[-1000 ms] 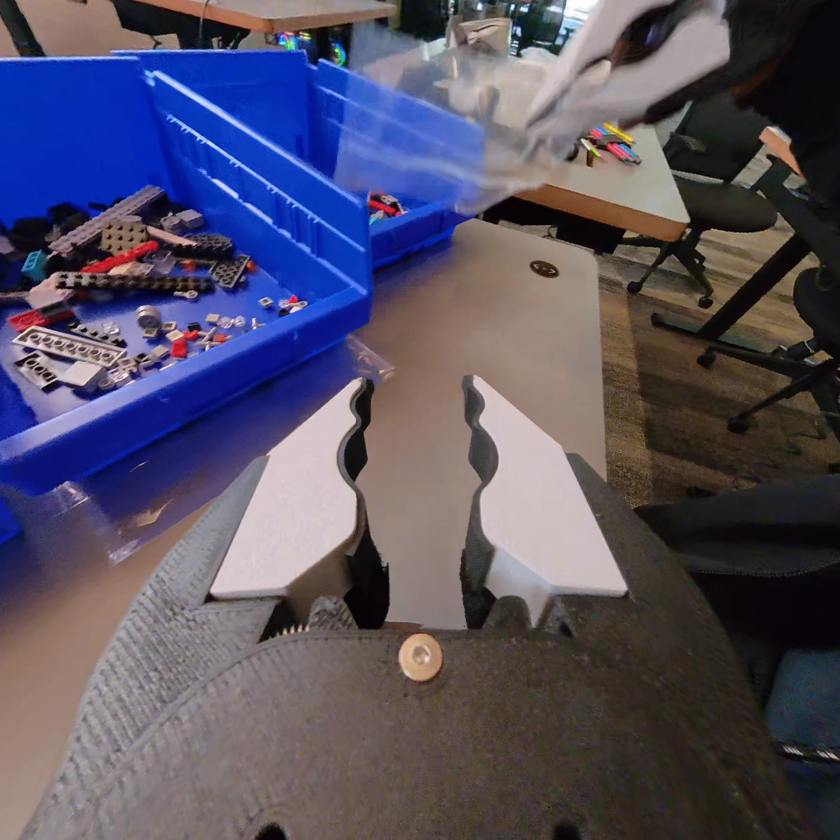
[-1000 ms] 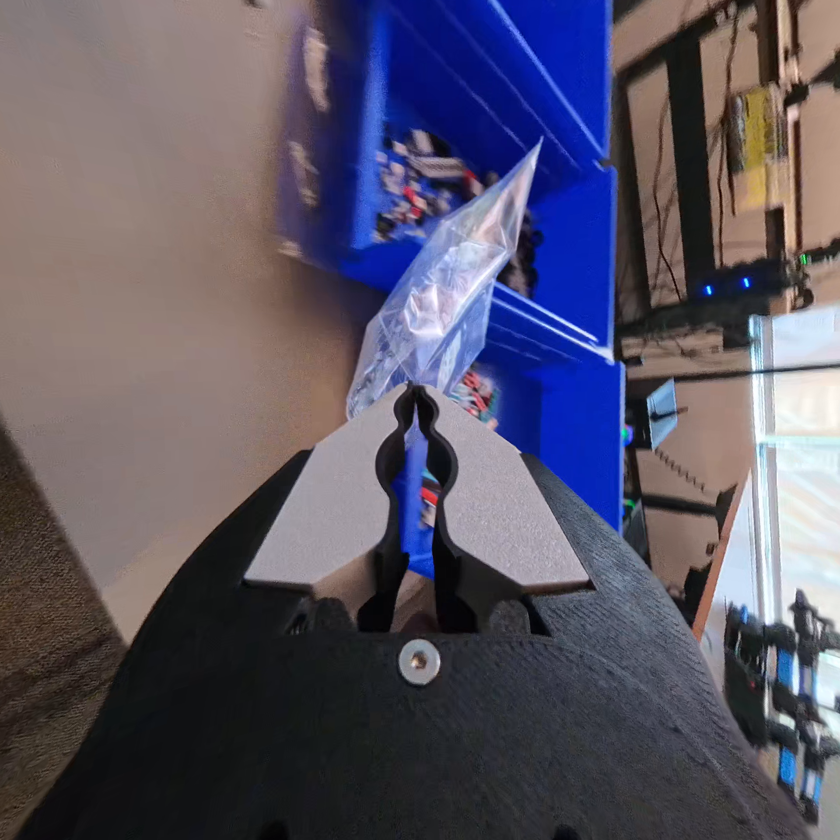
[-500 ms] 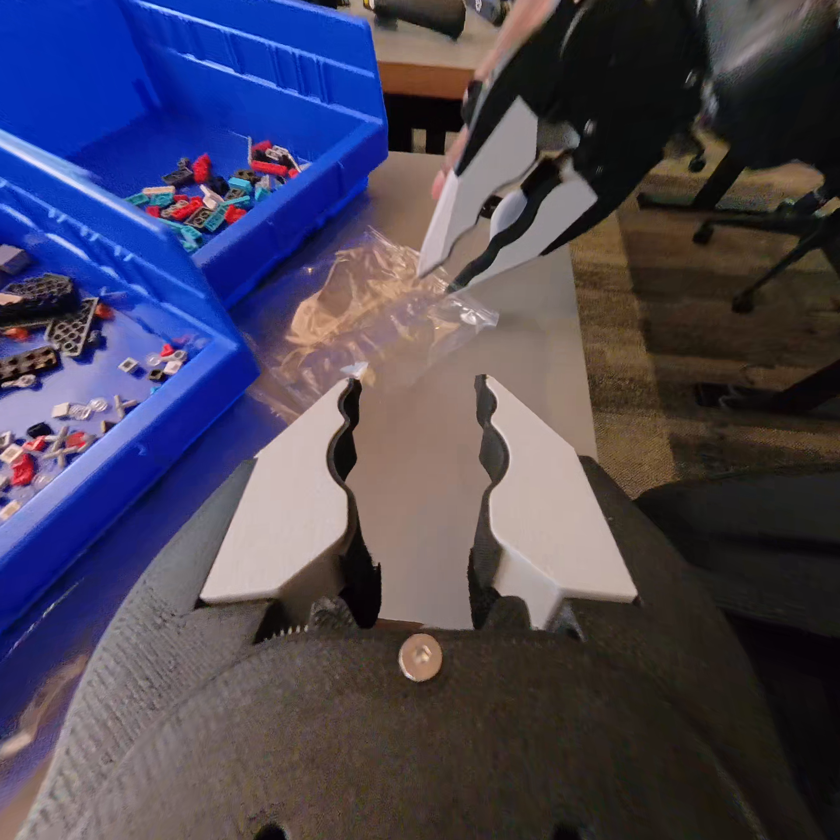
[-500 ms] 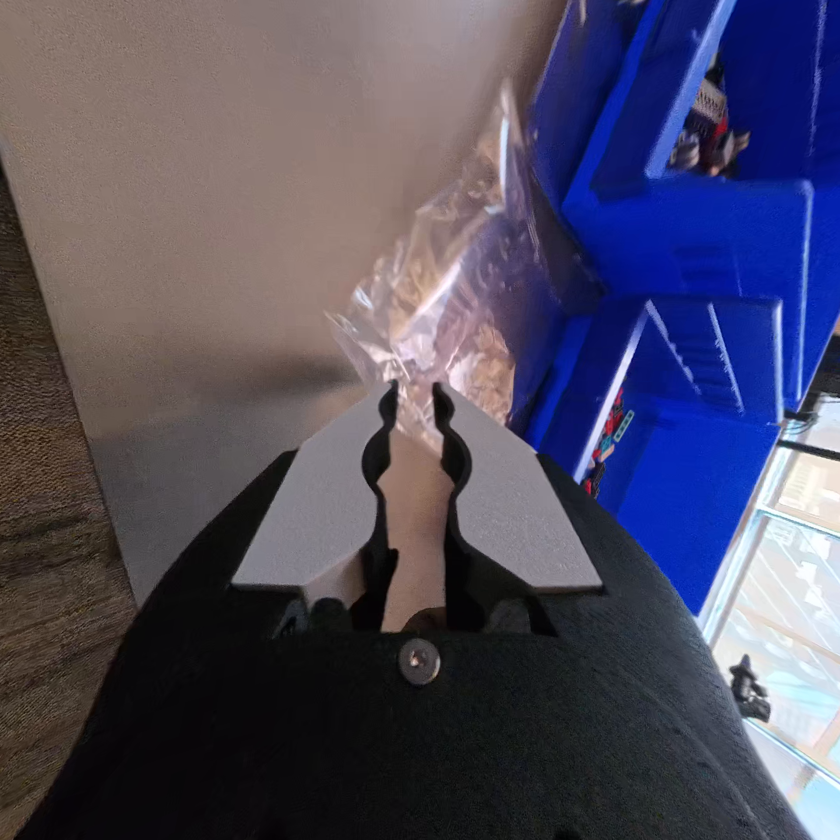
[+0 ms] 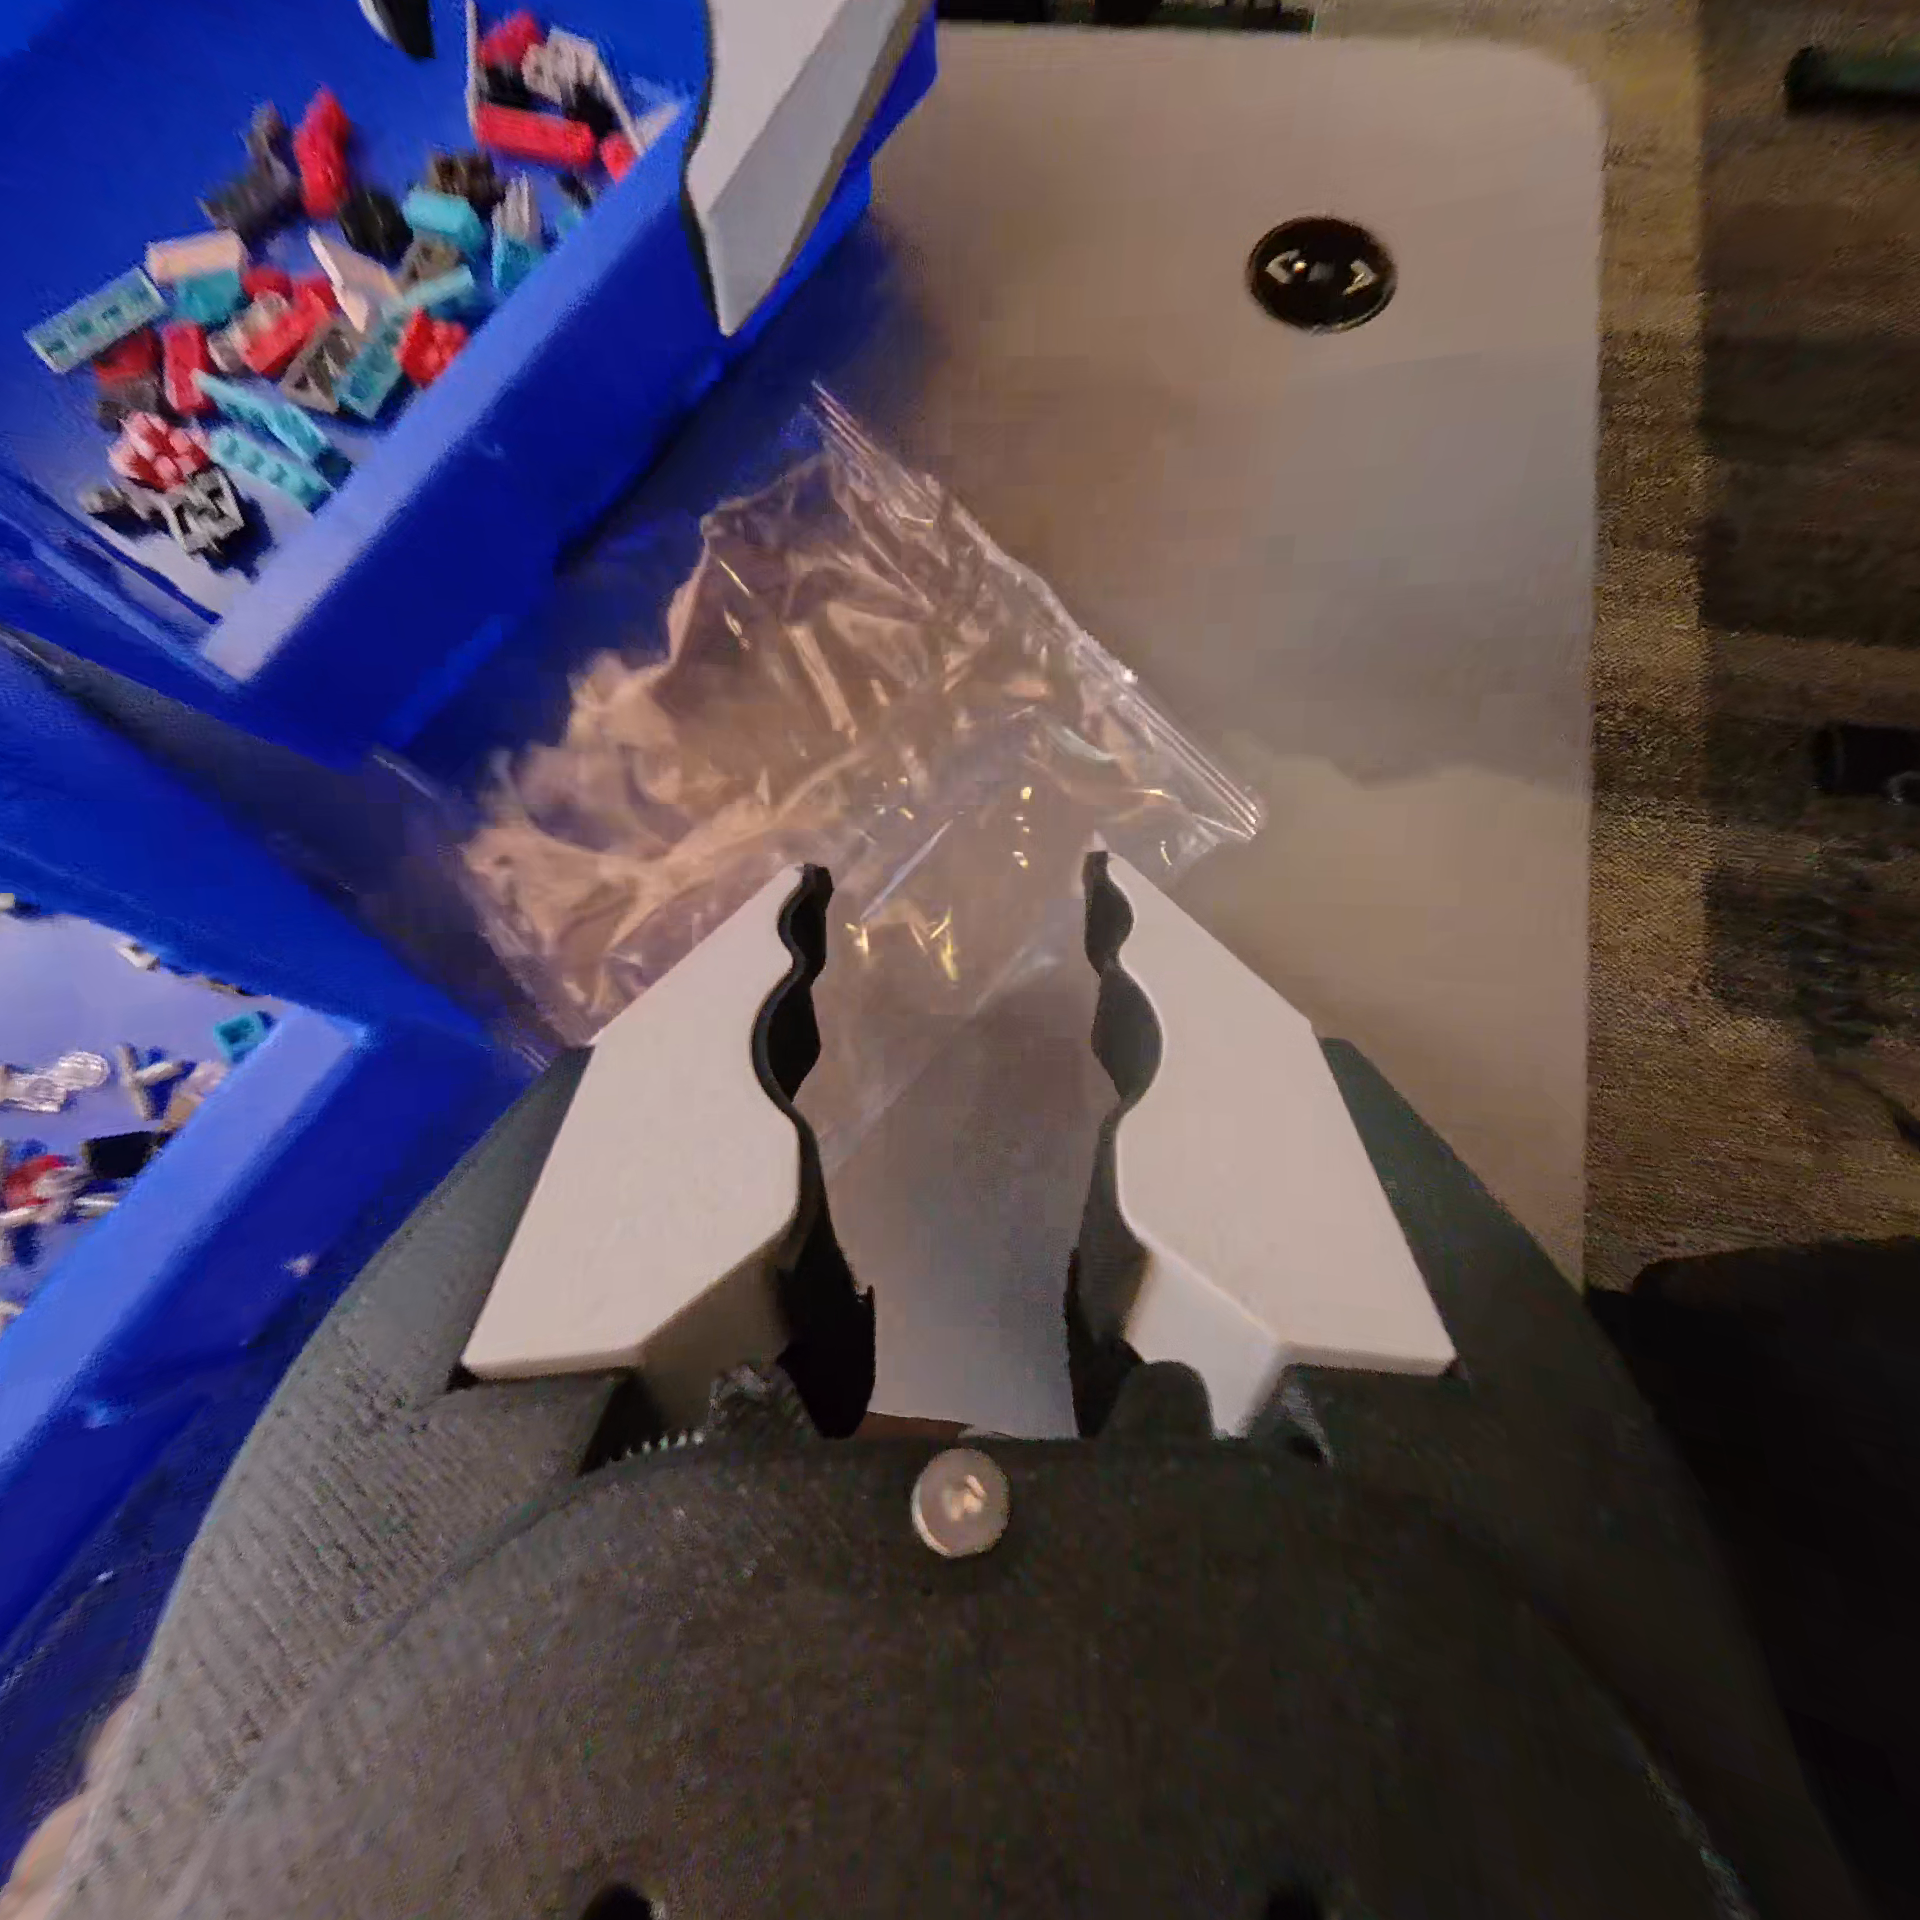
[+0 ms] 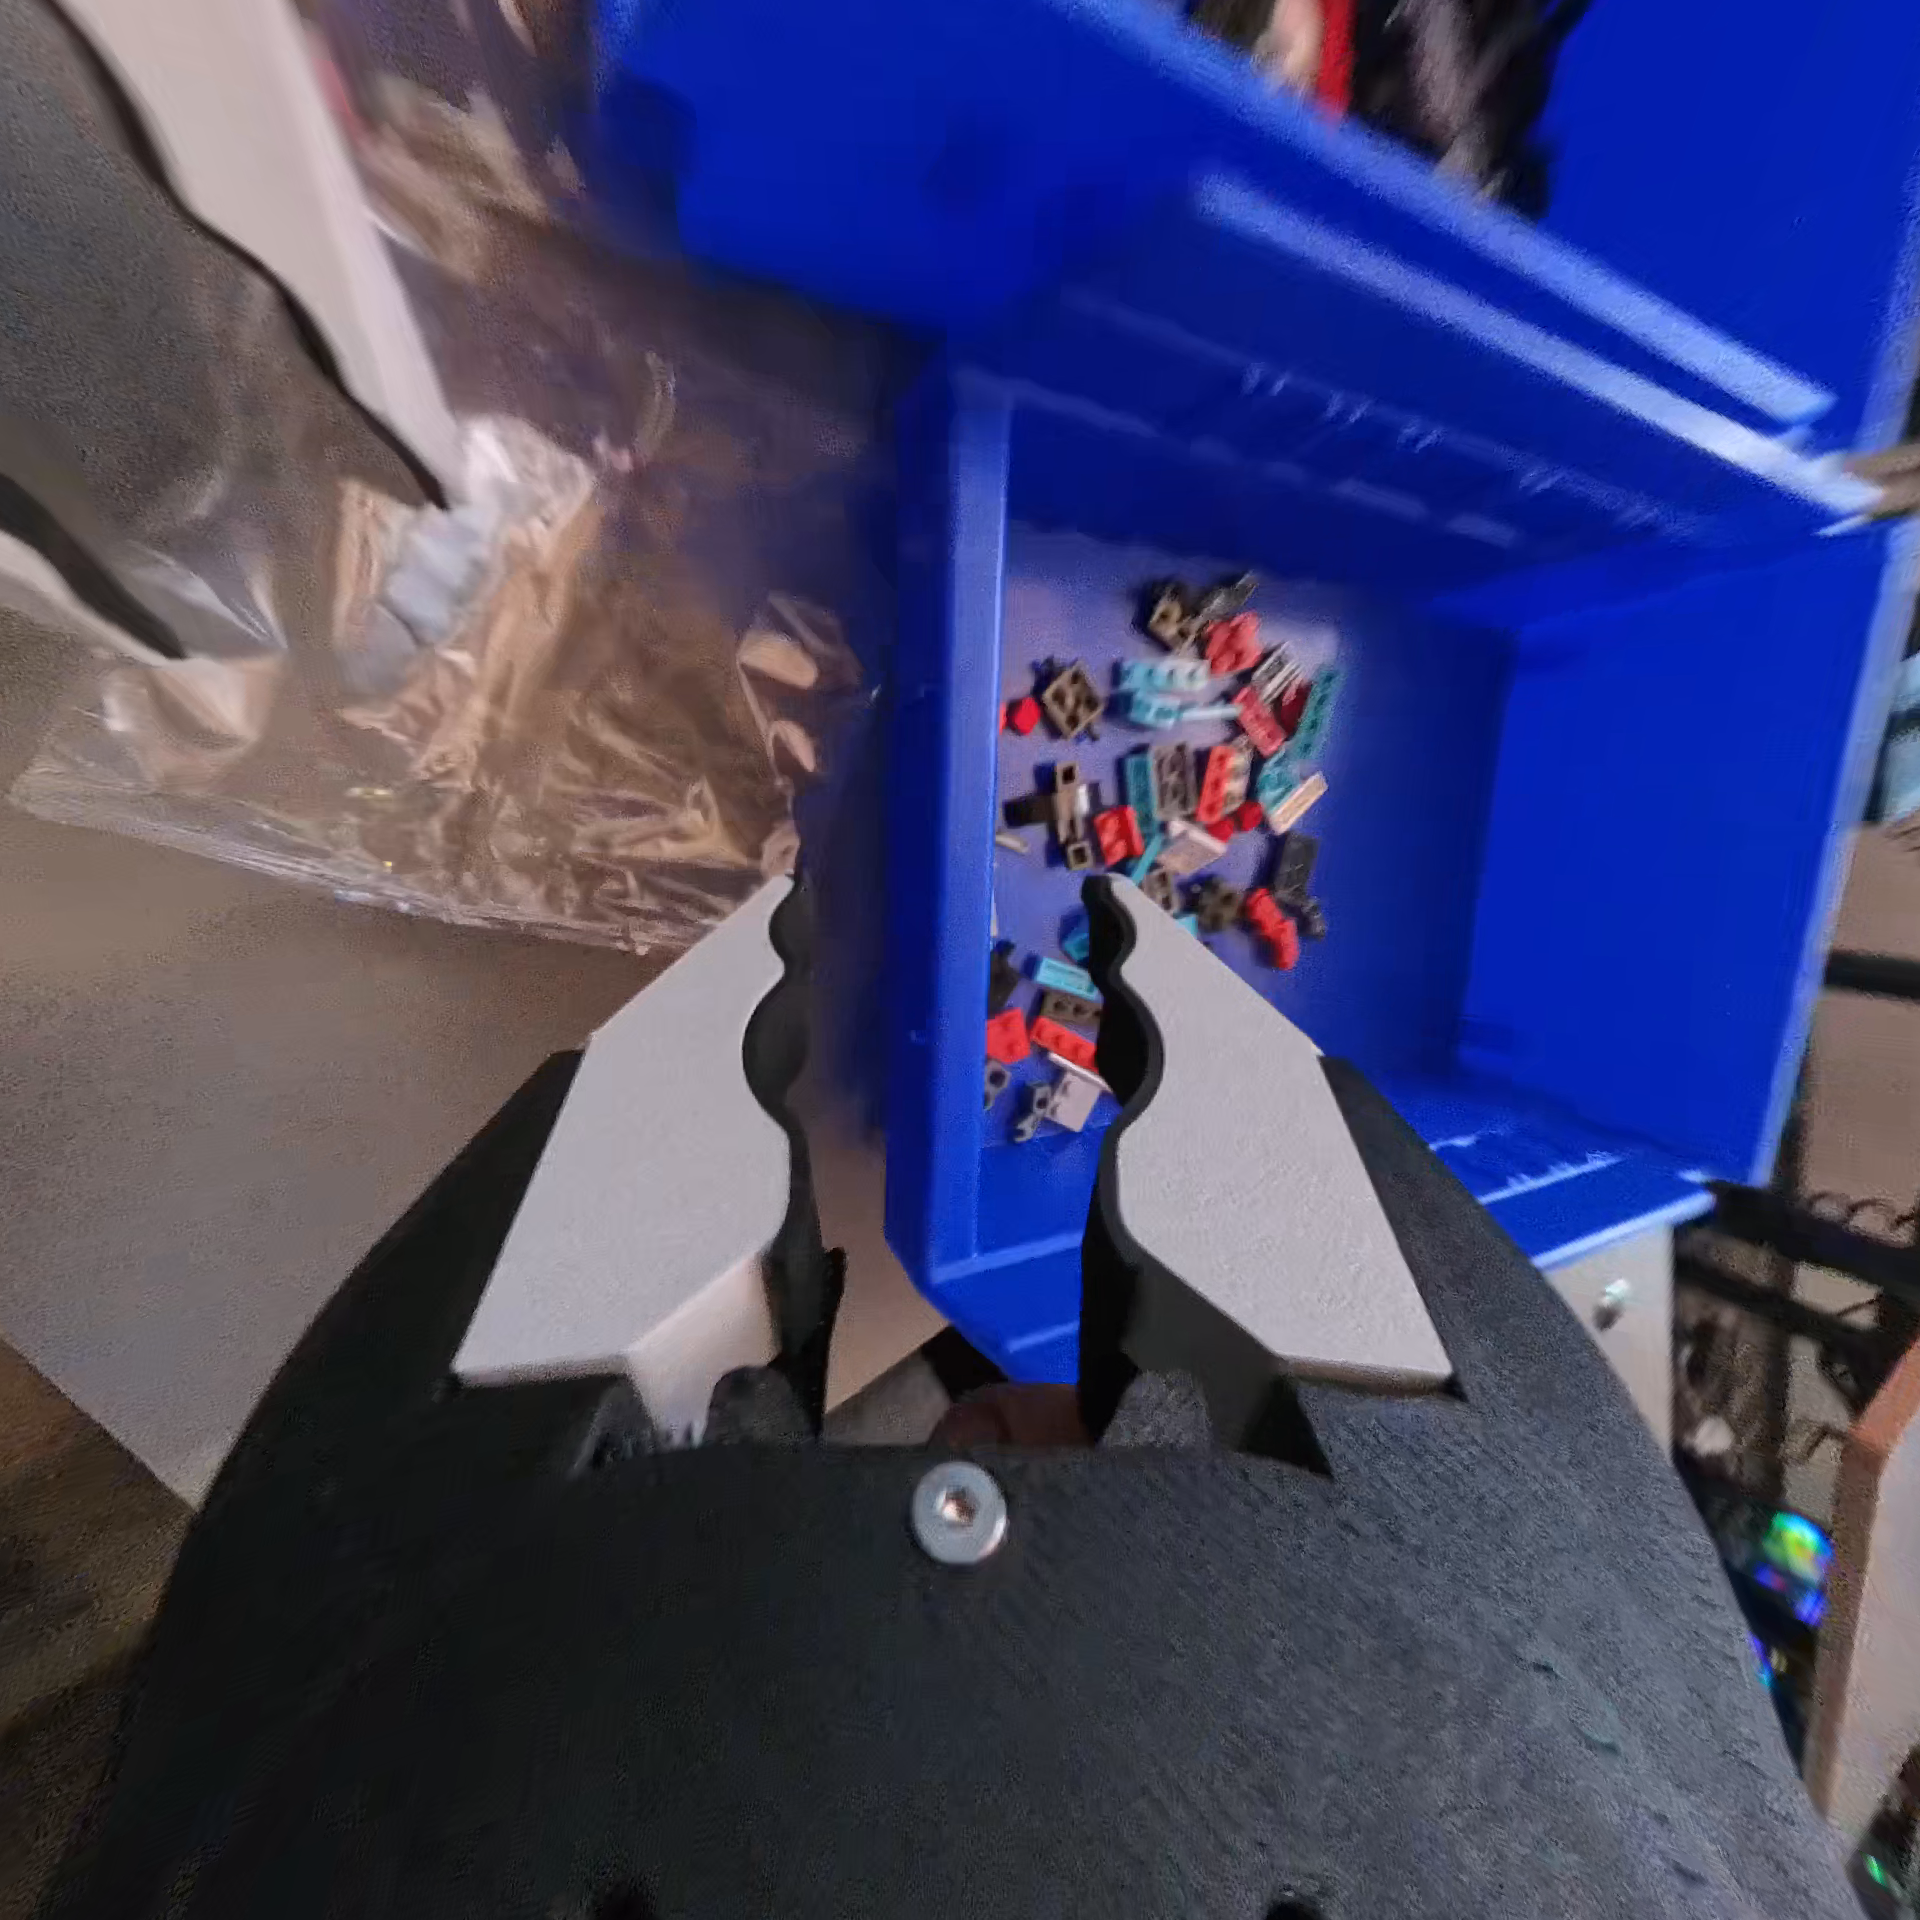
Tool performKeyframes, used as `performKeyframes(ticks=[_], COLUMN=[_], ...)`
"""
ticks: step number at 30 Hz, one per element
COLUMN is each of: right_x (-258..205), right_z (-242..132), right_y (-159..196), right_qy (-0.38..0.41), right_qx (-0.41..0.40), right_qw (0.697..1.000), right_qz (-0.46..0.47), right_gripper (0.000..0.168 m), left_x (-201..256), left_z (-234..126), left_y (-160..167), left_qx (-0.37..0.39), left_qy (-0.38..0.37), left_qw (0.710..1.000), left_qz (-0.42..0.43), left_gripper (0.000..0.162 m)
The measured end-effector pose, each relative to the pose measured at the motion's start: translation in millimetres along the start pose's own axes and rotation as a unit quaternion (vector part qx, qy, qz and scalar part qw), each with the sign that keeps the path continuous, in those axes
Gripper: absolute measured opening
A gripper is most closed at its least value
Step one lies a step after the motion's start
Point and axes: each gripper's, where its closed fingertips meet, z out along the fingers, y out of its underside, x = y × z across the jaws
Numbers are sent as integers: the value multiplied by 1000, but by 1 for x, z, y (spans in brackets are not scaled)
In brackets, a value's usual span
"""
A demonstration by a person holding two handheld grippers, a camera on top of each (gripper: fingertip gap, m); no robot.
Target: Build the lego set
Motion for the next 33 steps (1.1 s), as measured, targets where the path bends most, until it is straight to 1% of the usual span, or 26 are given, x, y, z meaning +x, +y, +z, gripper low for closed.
performKeyframes(ticks=[2, 3, 5, 6, 8, 11, 15, 20, 23, 26, 29, 31, 33], right_x=[0, -3, -6, -8, -7, 1, 13, 9, 1, -8, -18, -24, -32], right_z=[23, 31, 43, 45, 45, 41, 24, 8, 3, -2, -8, -12, -16], right_y=[12, 17, 23, 24, 23, 19, 8, -2, -5, -8, -12, -15, -17], right_qy=[-41, -64, -101, -117, -139, -143, -133, -138, -138, -136, -135, -131, -129], right_qx=[-70, -97, -131, -137, -138, -132, -115, -103, -102, -99, -92, -87, -82], right_qw=[997, 993, 986, 983, 980, 980, 983, 983, 983, 984, 985, 986, 986], right_qz=[1, 1, 6, 14, 28, 43, 61, 62, 62, 63, 62, 62, 63], right_gripper=[52, 47, 26, 25, 24, 24, 25, 26, 25, 25, 26, 26, 26], left_x=[-1, -1, 0, 2, 4, 3, 1, -15, -28, -25, -9, 3, 10], left_z=[7, 9, 12, 14, 16, 19, 25, 41, 45, 26, -1, -12, -13], left_y=[4, 5, 6, 6, 6, 4, -2, -17, -28, -36, -37, -33, -26], left_qx=[-17, -21, -32, -34, -39, -37, -34, -19, 13, 65, 111, 120, 110], left_qy=[6, 9, 17, 22, 30, 31, 23, -9, -36, -52, -54, -51, -42], left_qw=[1000, 999, 999, 998, 998, 997, 997, 997, 996, 995, 992, 991, 993], left_qz=[-19, -26, -38, -43, -50, -60, -71, -76, -78, -57, -27, -13, -13], left_gripper=[52, 52, 52, 52, 53, 52, 51, 52, 52, 52, 49, 47, 47])
